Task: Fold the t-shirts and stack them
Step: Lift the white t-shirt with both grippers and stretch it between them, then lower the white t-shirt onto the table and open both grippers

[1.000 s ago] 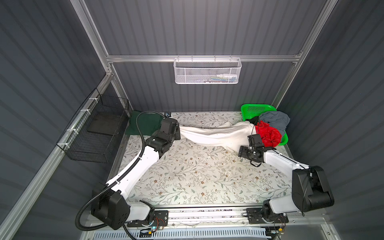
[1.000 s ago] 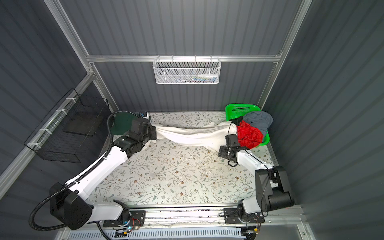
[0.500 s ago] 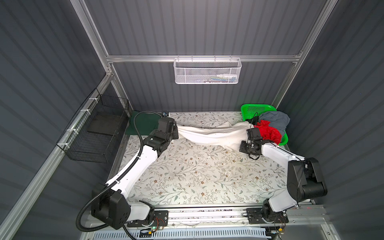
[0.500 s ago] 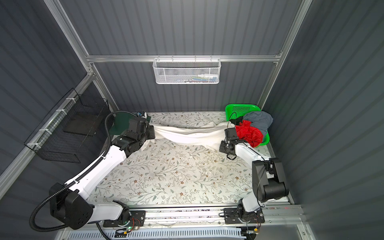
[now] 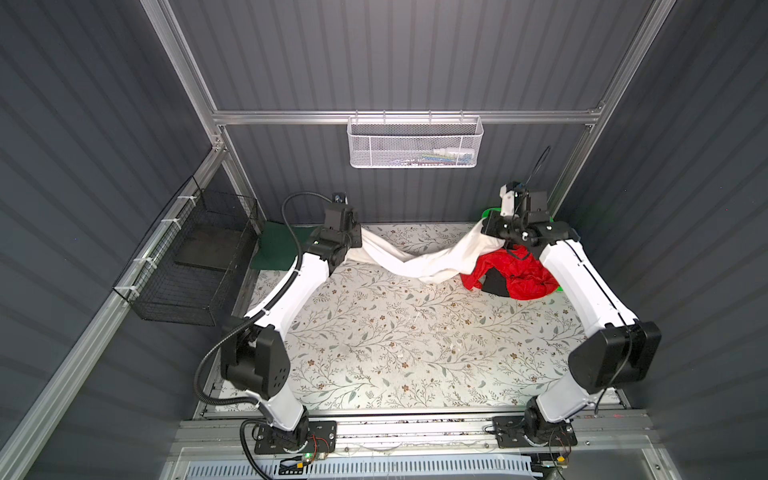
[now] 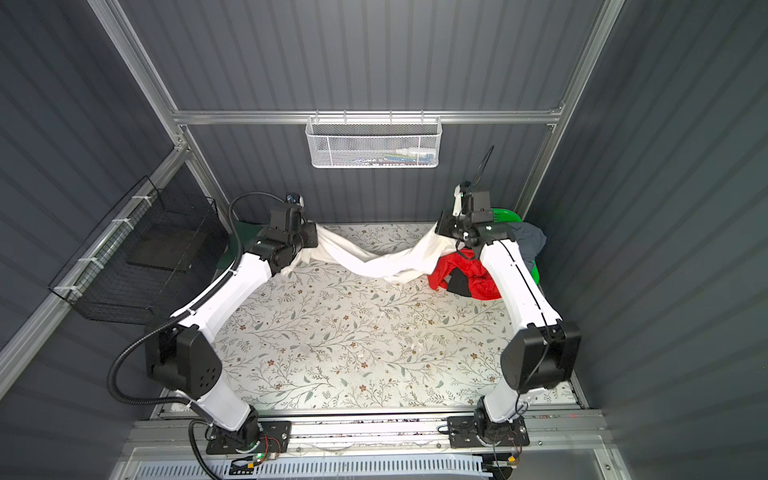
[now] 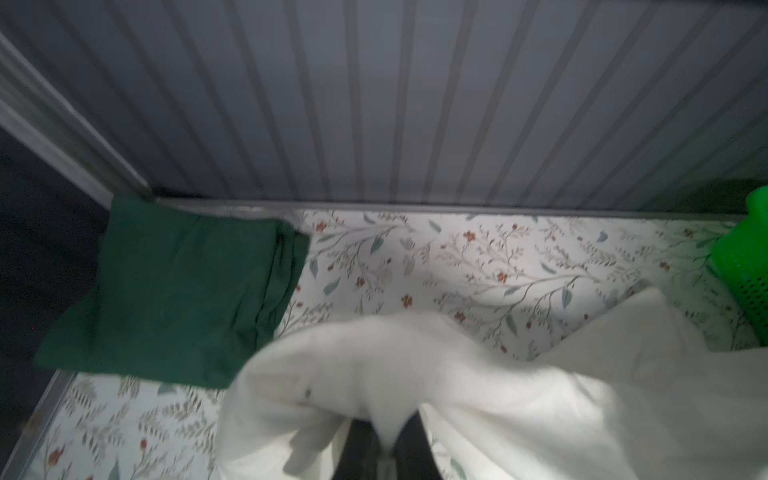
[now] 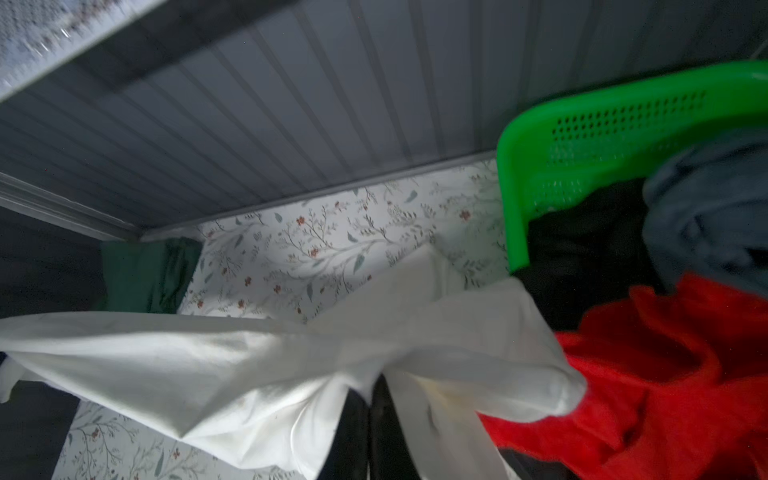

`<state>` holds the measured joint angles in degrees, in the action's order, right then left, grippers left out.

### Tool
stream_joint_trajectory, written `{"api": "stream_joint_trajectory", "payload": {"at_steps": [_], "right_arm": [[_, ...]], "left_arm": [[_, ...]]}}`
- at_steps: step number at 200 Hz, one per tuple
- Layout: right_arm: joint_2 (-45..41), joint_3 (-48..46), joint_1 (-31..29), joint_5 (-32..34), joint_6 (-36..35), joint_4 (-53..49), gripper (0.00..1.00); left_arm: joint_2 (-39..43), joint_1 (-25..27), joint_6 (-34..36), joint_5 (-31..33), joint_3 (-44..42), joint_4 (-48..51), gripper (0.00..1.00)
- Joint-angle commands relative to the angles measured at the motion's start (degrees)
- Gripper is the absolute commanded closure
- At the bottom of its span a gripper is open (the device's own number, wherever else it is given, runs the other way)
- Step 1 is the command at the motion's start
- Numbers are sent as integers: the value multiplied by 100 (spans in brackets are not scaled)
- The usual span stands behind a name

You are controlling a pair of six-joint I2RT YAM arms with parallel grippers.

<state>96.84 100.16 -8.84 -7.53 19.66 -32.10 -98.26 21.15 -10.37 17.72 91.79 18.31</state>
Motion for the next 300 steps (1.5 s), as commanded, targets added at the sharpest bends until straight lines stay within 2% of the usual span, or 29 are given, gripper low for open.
{"api": "stream_joint_trajectory", "payload": {"at_steps": [1, 21, 35, 56, 80, 105, 121, 133, 154, 166, 189, 208, 237, 268, 282, 300], "right_arm": [[568, 1145, 84, -178, -209, -768, 100], [705, 1848, 84, -241, -195, -1124, 100], [437, 1772, 55, -316, -153, -1163, 100], [-371, 854, -89, -186, 1, -896, 100], [-1566, -957, -430, 33, 285, -386, 100], [-2870, -2179, -1192, 892, 564, -384, 100], [-3454, -2125, -1542, 1131, 703, -775, 100], [-3668, -1677, -1925, 1634, 672, -1201, 100], [-3511, -430, -2677, 2673, 427, -1995, 100], [-3317, 148, -2975, 3050, 228, -2274, 100], [-2692, 908, -3080, 3385, -110, -2490, 100], [-2414, 1023, -3045, 3508, -398, -2179, 100], [-1804, 1082, -2579, 2973, -432, -2058, 100], [-1384, 87, -1994, 2233, -217, -1342, 100], [-1048, -244, -1762, 1924, -104, -997, 100], [-380, -230, -1565, 1894, -46, -766, 100]], "left_arm": [[-319, -131, 604, -230, 767, -163, 100], [-279, -155, 808, -163, 1054, -42, 100], [105, -155, 950, -262, 617, -359, 100], [811, -155, 713, -56, -555, -1006, 100], [1571, -157, 120, -14, -1941, -1212, 100], [2580, -121, -283, -80, -2900, -1038, 100], [3363, -93, -474, 31, -3107, -667, 100], [3887, -86, -648, 53, -3000, -264, 100], [4343, -76, -910, -247, -2319, 474, 100], [4382, -76, -982, -551, -1917, 810, 100], [4206, -76, -1048, -1072, -1388, 1314, 100], [4123, -77, -1179, -1192, -1546, 1192, 100], [3758, -76, -1239, -917, -1864, 1214, 100], [3275, -84, -1362, -969, -2538, 860, 100], [2857, -93, -1338, -846, -2740, 651, 100], [2115, -146, -1214, -631, -2739, 392, 100]]}}
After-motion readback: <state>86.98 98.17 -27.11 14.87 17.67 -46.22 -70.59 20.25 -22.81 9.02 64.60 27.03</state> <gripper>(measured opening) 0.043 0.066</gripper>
